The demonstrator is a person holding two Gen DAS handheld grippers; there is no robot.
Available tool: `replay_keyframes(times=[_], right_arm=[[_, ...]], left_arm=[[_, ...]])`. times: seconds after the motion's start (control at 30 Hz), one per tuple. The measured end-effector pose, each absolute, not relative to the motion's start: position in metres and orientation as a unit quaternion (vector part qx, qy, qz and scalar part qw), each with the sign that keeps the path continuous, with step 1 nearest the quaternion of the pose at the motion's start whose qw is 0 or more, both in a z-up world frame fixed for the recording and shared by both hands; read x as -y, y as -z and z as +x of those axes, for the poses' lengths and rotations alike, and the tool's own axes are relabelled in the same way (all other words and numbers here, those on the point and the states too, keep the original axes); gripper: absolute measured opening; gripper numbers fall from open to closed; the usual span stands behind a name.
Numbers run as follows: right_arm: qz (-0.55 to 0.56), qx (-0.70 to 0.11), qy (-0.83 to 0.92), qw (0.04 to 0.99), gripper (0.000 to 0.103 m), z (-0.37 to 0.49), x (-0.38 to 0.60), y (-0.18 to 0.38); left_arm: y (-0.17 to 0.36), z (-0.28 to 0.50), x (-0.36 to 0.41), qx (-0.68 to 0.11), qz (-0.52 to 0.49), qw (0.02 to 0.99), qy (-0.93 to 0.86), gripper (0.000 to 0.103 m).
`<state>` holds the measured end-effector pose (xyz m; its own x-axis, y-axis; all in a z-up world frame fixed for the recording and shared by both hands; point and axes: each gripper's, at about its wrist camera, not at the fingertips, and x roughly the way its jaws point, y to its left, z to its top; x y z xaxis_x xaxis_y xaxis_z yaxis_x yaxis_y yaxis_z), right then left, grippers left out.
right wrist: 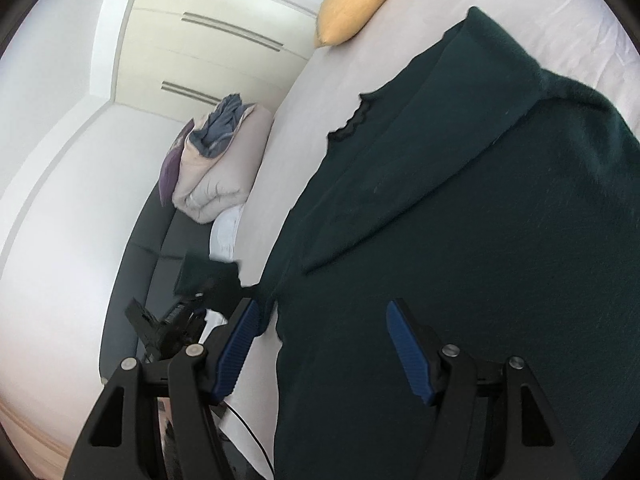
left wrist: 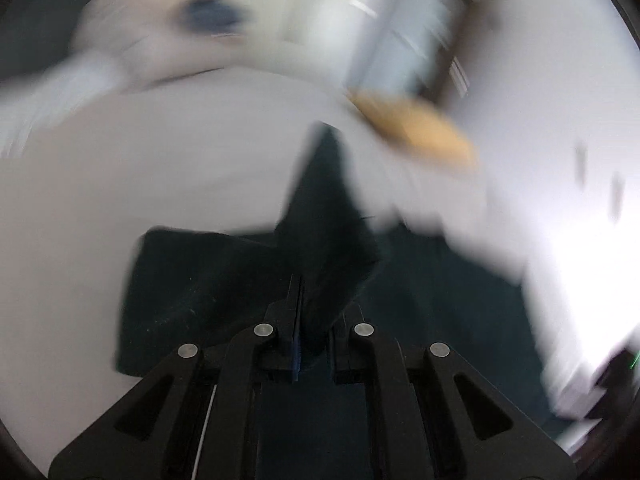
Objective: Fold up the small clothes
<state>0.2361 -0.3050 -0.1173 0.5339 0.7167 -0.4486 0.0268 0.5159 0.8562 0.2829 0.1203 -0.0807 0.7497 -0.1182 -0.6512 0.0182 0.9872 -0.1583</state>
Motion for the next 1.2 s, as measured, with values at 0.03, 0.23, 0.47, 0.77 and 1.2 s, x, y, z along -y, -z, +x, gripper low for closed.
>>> replay_keyframes(times=[0.03,0.23,0.47,0.77,1.2], right_arm=[[0.437,-0.426,-0.224,0.76,0.07,0.241,0.307,0.118],[0.409,-0.452,-0.234,0.758,0.07,0.287,0.302,0.119],[0.439,-0.525,-0.268,0.678,0.07,0.35,0.251,0.159],[0.423,-0.582,-0.289,0.631,0.041,0.38,0.186,0.185],[0.261,-0.547,-0.227,0.762,0.009,0.4,0.238,0.121]], left_arm=[[0.095,0.286,-0.088,-0.362,-0.022,0.931,0.043,0.008],[0.166,0.276,-0.02,-0.393,0.105,0.913,0.038,0.008],[0.17,0.267,-0.022,-0.376,0.093,0.921,0.037,0.008],[0.147,0.238,-0.044,-0.332,0.018,0.941,0.054,0.008],[0.096,0.194,-0.135,-0.3,-0.171,0.928,0.14,0.014]])
